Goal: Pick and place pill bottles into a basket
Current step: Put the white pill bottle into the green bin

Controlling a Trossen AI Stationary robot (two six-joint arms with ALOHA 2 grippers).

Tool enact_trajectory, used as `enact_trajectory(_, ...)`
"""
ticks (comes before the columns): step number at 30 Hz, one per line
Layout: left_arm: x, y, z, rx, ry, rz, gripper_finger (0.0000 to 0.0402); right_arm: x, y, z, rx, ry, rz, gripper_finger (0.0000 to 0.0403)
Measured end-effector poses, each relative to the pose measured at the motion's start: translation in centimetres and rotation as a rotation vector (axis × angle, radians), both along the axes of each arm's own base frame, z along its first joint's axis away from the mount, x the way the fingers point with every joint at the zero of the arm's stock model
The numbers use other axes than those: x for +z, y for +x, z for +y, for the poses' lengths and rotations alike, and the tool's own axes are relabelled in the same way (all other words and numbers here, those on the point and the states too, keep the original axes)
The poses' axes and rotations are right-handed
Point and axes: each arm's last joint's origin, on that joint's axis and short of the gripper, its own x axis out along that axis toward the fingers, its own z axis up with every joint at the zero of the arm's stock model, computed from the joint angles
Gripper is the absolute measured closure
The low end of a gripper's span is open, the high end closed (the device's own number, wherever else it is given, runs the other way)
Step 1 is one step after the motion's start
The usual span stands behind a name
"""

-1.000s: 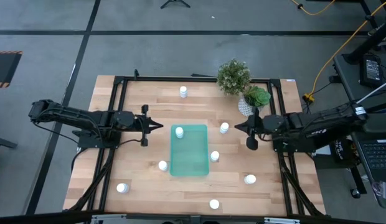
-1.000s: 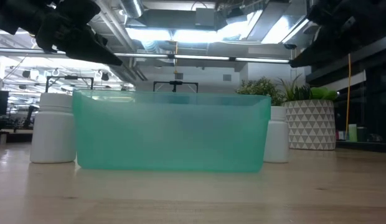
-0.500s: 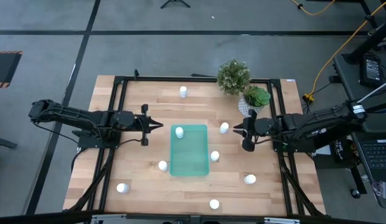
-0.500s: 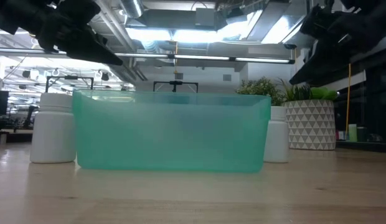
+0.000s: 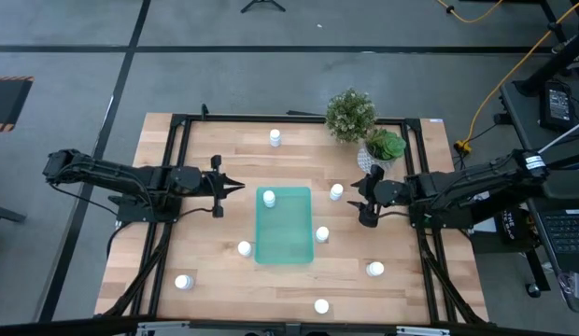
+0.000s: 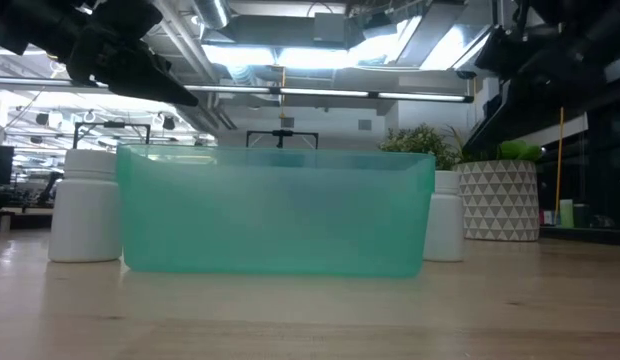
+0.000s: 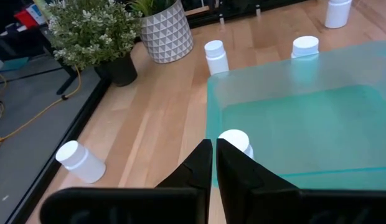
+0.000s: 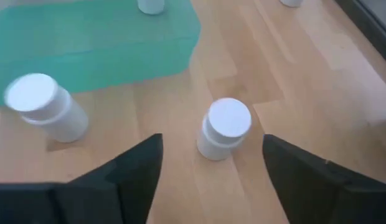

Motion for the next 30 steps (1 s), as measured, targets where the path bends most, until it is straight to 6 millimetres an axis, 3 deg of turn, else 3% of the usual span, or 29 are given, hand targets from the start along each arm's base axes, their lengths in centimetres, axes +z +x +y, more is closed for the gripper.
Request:
enact_trajectory(7,0.0,0.0,0.0,-0.001,0.001,0.000,0.0384,-0.9,0.5,-0.1,-0.098,0.020,0.026,0.0108)
enact_trajectory(30,0.0,0.0,0.0,-0.002,0.002,0.001,0.0380,-3.6,3.1,-0.4,-0.229,0.024,0.038,0.0133)
